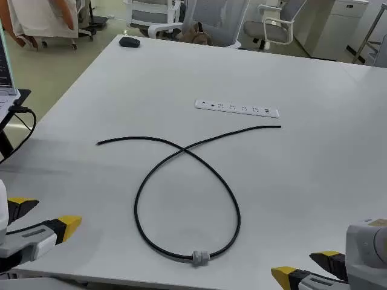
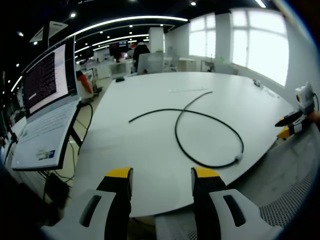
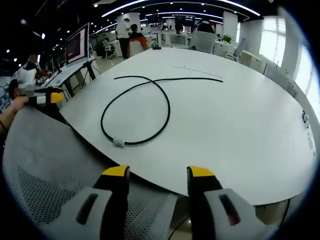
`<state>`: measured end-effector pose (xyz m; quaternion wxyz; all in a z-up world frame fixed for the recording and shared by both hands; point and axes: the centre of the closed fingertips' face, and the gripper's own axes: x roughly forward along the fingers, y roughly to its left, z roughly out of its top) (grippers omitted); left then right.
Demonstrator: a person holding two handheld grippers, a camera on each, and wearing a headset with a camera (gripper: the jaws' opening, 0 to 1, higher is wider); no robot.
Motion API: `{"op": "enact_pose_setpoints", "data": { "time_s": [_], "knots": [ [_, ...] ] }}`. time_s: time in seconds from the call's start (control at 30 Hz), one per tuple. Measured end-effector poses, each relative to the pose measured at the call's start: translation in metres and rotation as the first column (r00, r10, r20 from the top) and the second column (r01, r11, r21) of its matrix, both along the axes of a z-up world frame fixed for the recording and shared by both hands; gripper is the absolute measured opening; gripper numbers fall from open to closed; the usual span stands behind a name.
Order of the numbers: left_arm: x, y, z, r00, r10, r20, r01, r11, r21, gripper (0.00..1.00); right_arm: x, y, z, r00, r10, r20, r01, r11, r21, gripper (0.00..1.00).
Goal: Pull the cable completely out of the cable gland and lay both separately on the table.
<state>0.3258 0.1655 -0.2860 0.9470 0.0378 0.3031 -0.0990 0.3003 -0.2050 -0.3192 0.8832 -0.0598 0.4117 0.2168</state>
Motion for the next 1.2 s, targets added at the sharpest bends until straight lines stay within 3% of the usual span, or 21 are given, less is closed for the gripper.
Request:
{"op": "enact_pose_setpoints", "data": {
  "time_s": [0.97, 1.2],
  "knots": [
    [-0.0025, -0.0015, -0.0017, 1.000, -0.007, -0.015, 0.007, 1.000, 0.000, 0.46, -0.0012, 0.0013, -0.0006, 1.000, 0.004, -0.007, -0.004, 1.000, 0.009, 0.48],
    [-0.0044, -0.0051, -0.0047, 0.999, -0.033, -0.036, 0.033, 0.999, 0.007, 0.46, -0.0007, 0.0017, -0.0003, 1.000, 0.005, -0.005, -0.005, 1.000, 0.015, 0.48]
  ]
}}
